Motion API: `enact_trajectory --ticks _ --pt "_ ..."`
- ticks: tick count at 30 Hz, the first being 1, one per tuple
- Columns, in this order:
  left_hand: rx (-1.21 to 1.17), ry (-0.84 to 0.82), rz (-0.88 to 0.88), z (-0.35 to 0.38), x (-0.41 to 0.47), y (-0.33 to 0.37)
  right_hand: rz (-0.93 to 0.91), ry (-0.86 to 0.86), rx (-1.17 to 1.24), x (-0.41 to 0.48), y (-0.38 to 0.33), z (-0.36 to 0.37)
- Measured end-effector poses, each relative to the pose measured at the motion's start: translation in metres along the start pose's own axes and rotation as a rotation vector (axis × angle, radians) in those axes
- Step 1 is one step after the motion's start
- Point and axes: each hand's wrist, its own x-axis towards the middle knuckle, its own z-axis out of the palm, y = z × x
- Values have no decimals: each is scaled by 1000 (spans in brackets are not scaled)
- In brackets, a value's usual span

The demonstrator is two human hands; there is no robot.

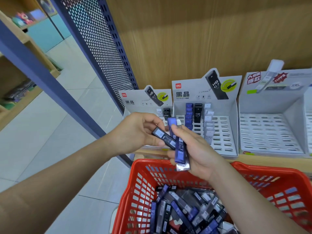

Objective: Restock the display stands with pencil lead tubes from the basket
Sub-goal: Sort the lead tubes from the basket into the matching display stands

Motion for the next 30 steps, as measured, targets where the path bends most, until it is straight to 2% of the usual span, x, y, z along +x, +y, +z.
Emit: enact_trajectory --ticks 7,9,12,15,20,23,30 --pt "-18 14 -18 -5 1 2 -12 -11 -86 3 1 -3" --pt "-87 20 -46 -8 2 0 -9 -14 -63 4 1 -3" --pt "-161 -47 -75 -10 2 0 14 -103 -152 3 2 -5" --pt "-101 -71 -72 -10 2 -1 75 -189 -194 -1 5 -3" --pt "19 67 -69 -1 4 -12 80 -216 -332 -3 7 1" --pt "58 89 -97 1 7 -18 65 -220 -407 0 6 2" --pt "-89 267 -103 -20 16 -35 149 -101 -309 12 17 -16"
